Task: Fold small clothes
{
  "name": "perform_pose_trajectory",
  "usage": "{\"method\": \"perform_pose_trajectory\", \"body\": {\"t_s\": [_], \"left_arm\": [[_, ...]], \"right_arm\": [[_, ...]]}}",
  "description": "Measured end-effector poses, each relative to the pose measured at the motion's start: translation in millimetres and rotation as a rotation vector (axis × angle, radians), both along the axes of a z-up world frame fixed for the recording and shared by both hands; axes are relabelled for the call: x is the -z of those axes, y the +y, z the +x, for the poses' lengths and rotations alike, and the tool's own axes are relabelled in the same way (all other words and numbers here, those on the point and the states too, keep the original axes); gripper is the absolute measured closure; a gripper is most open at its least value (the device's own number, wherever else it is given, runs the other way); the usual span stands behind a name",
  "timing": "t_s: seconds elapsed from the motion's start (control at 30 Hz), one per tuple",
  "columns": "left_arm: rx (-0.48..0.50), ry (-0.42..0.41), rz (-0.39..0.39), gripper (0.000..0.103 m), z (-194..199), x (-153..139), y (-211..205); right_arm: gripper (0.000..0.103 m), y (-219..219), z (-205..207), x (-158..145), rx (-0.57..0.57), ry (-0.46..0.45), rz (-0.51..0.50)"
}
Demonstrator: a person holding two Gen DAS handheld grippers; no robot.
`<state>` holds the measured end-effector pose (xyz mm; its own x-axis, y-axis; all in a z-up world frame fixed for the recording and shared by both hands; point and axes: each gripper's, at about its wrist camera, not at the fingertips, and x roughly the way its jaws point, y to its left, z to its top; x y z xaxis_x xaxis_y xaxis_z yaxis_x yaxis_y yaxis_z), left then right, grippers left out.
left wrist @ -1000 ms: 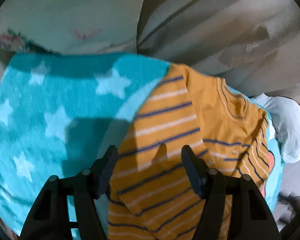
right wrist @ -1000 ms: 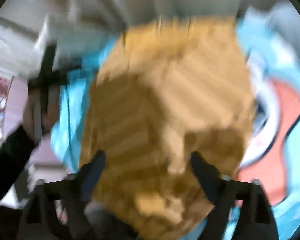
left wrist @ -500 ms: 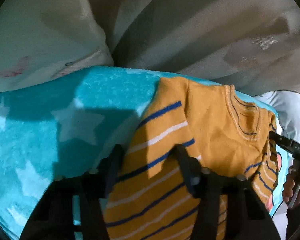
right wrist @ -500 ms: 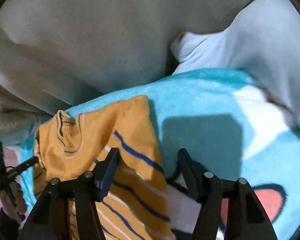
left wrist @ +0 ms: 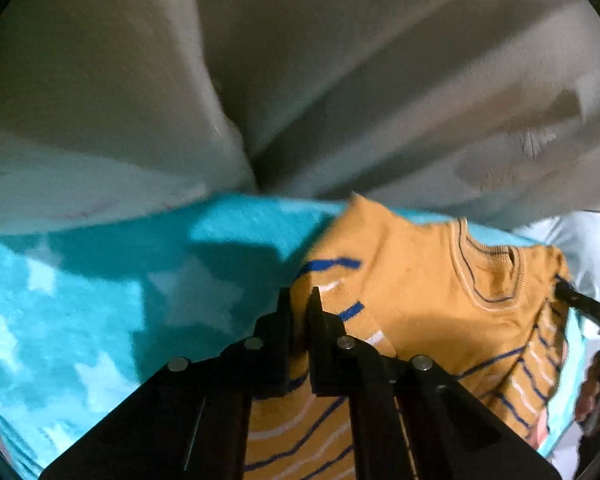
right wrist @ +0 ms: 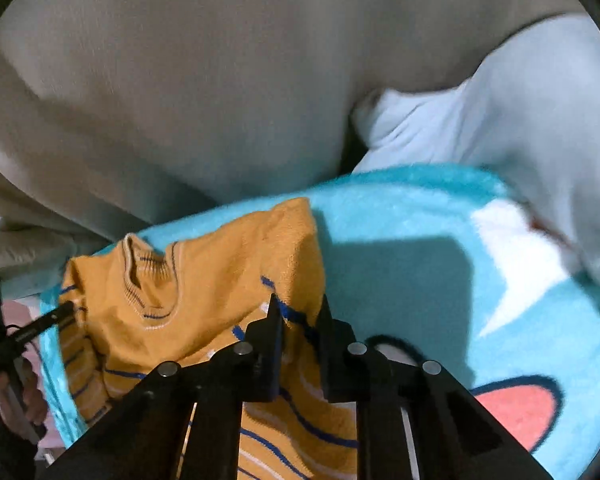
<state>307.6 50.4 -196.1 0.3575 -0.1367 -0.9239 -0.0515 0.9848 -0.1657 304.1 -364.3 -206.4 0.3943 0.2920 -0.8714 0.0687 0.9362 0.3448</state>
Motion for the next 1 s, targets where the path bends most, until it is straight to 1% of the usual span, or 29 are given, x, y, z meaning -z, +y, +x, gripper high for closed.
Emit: {"method": "perform_pose_trajectory", "body": {"t_s": [0.07, 0.1, 0.17, 0.2, 0.23, 0.27, 0.3, 0.33, 0.37, 0.4, 0.43, 0.47, 0.53, 0.63, 0.7, 0.77, 0.83, 0.87, 0.9, 0.97, 1.0], "left_arm": [[-0.005, -0.041, 0.019, 0.097, 0.3, -8.1, -1.0], [-0.014, -0.048, 0.027, 0.097, 2.5, -9.1, -0.6], [-0.005, -0.051, 0.081, 0.097, 9.0, -1.9, -2.8], [0.017, -0.022, 0.095, 0.096, 13.1, 8.3, -6.4], [0.018, 0.003, 0.102, 0.094, 14.9, 15.4, -6.8], [0.023, 0.024, 0.117, 0.093, 13.5, 21.5, -8.0], [0.038, 0.033, 0.134, 0.089, 9.1, 22.1, -10.3], [0.038, 0.024, 0.128, 0.078, 4.6, 18.8, -9.4], [0.022, 0.003, 0.098, 0.069, -4.2, 11.4, -5.1], [-0.001, -0.020, 0.074, 0.047, -13.8, 4.3, 0.0], [-0.032, -0.044, 0.059, 0.035, -28.0, -4.1, 6.1], [-0.044, -0.045, 0.055, 0.035, -38.2, -7.8, 9.3], [-0.039, -0.016, 0.060, 0.034, -62.2, -11.5, 11.1], [-0.019, 0.029, 0.071, 0.034, -112.8, -12.4, 10.3], [-0.005, 0.061, 0.071, 0.034, -142.3, -9.0, 7.8], [-0.013, 0.108, 0.070, 0.034, -170.5, 0.2, 17.3], [-0.025, 0.170, 0.072, 0.035, -197.2, 15.2, 24.1], [-0.036, 0.205, 0.062, 0.035, -209.3, 22.2, 28.4], [-0.045, 0.233, 0.036, 0.035, -213.1, 28.0, 37.6], [-0.060, 0.250, 0.008, 0.035, -236.8, 31.1, 43.7], [-0.048, 0.257, -0.001, 0.035, -246.5, 31.3, 43.8]], "right_arm": [[0.089, -8.7, 3.3, -9.7, 0.021, -0.024, -0.003], [0.089, -9.8, 7.0, -13.3, 0.033, -0.031, -0.008], [0.089, -10.5, 10.2, -10.7, 0.043, -0.027, -0.042], [0.088, -6.9, 14.3, 0.1, 0.033, -0.010, -0.075], [0.085, -4.3, 17.8, 13.8, 0.019, 0.024, -0.075], [0.079, -2.5, 19.7, 26.6, 0.009, 0.054, -0.072], [0.076, -0.2, 15.7, 28.5, 0.002, 0.007, -0.075], [0.059, 0.8, 14.2, 26.1, 0.003, 0.005, -0.095], [0.049, 0.7, 11.7, 20.5, 0.016, 0.022, -0.118], [0.047, -0.4, 4.4, 7.9, 0.025, -0.006, -0.108], [0.036, -0.4, -4.5, -5.2, 0.024, -0.036, -0.094], [0.030, 0.6, -12.5, -15.2, 0.024, -0.042, -0.098], [0.027, 2.3, -34.0, -31.6, 0.032, -0.037, -0.088], [0.027, 4.9, -74.6, -33.9, 0.029, 0.003, -0.018], [0.027, 5.0, -110.3, -21.3, 0.036, 0.047, 0.040], [0.027, 5.4, -146.5, -9.1, 0.049, 0.090, 0.060], [0.027, 10.2, -184.6, 5.5, 0.048, 0.133, 0.019], [0.028, 7.2, -203.2, 12.0, 0.044, 0.163, 0.000], [0.029, 7.4, -213.6, 19.7, 0.044, 0.192, 0.002], [0.037, 14.2, -239.0, 39.4, 0.033, 0.261, 0.009], [0.038, 15.3, -248.0, 41.2, 0.026, 0.272, -0.007]]}}
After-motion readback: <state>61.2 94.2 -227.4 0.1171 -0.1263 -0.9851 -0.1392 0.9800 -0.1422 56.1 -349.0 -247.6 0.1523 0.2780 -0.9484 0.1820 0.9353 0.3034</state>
